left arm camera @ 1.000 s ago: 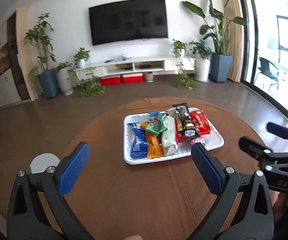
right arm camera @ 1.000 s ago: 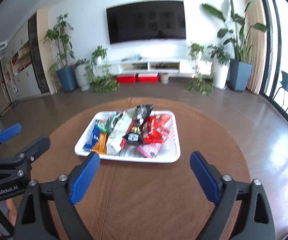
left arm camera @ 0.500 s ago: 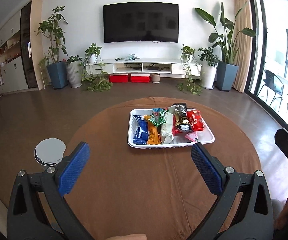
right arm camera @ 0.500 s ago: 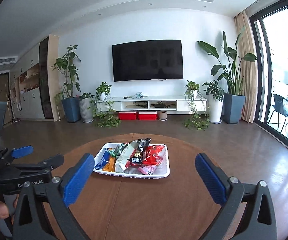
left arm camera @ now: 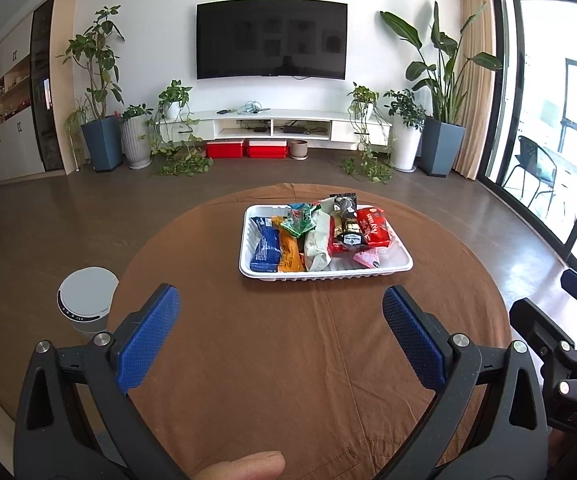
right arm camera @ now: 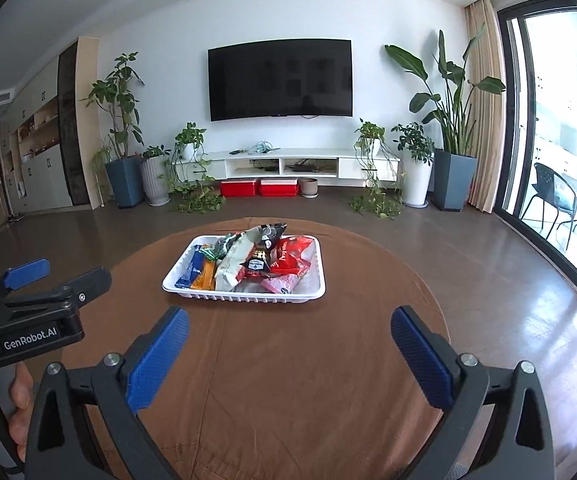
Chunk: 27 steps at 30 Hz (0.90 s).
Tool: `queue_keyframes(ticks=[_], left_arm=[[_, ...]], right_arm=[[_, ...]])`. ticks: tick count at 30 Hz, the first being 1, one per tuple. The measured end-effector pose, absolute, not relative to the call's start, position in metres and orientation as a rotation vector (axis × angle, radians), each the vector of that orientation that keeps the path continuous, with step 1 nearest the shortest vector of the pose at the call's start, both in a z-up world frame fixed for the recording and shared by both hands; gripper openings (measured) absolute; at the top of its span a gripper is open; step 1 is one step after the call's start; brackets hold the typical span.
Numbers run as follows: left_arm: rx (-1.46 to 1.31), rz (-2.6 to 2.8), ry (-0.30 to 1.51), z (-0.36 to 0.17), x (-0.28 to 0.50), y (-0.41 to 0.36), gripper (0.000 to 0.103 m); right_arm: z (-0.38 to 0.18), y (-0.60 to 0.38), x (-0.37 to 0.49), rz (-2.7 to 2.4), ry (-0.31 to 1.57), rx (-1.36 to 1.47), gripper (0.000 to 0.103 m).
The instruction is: Organize snacks
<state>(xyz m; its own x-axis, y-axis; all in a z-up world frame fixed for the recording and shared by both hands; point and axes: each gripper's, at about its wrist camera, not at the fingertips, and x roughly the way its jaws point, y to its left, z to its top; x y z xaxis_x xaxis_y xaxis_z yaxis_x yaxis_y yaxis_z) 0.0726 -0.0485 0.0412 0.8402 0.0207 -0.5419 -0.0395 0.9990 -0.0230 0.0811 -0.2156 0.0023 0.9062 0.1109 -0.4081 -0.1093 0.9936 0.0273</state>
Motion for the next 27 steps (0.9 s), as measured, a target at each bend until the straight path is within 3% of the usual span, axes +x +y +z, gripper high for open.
queue_keyframes(ticks=[27], left_arm=[[-0.061, 0.018, 0.646, 0.009, 0.100, -0.043, 0.103]], right_arm=[[-0.011, -0.211, 0.092, 0.105, 0.487, -0.015, 0.103]])
